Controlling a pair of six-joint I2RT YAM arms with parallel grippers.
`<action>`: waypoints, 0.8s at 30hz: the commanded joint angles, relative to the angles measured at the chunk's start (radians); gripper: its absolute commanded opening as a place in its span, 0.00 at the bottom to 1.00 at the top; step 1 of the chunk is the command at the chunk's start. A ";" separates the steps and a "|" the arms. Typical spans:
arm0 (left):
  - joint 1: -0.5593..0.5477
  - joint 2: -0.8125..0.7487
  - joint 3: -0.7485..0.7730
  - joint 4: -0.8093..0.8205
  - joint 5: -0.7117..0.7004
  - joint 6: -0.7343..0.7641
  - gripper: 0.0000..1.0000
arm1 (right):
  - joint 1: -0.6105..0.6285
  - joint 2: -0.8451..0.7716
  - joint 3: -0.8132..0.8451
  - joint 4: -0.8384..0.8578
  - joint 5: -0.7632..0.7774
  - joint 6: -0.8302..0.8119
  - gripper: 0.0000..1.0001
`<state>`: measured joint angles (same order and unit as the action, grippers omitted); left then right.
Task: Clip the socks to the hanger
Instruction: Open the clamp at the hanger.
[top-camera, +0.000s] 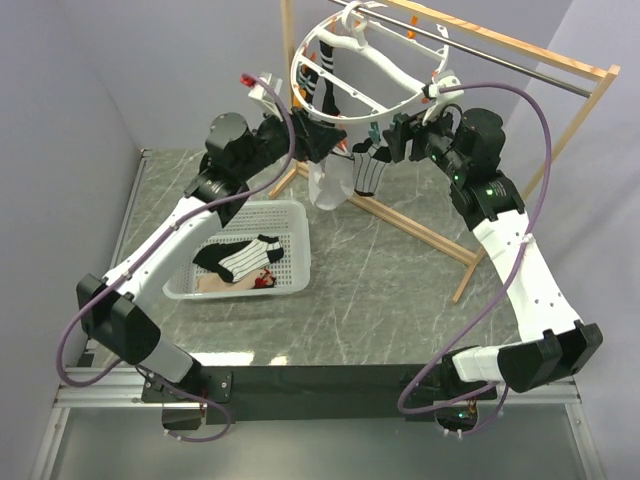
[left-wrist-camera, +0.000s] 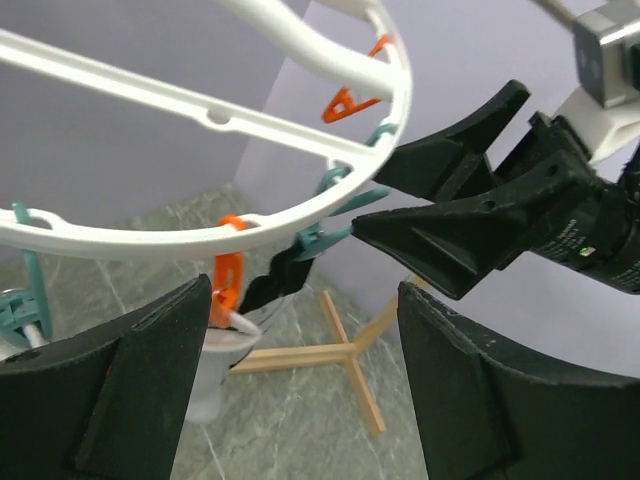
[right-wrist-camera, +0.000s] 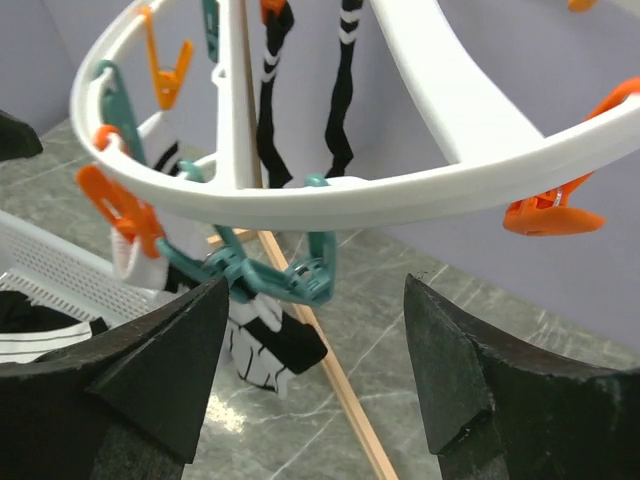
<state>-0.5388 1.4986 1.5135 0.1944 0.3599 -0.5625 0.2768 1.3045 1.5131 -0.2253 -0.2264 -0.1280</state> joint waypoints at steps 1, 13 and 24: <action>-0.007 0.032 0.074 -0.025 0.008 -0.023 0.81 | -0.022 -0.001 0.070 0.057 -0.037 0.008 0.76; -0.039 0.077 0.219 -0.244 -0.334 -0.508 0.77 | -0.024 0.050 0.085 0.084 -0.044 -0.013 0.71; -0.018 0.120 0.174 -0.202 -0.371 -0.689 0.76 | -0.022 0.075 0.095 0.086 -0.050 -0.025 0.70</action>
<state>-0.5648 1.6009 1.6909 -0.0727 -0.0090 -1.1526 0.2573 1.3899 1.5692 -0.1802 -0.2638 -0.1406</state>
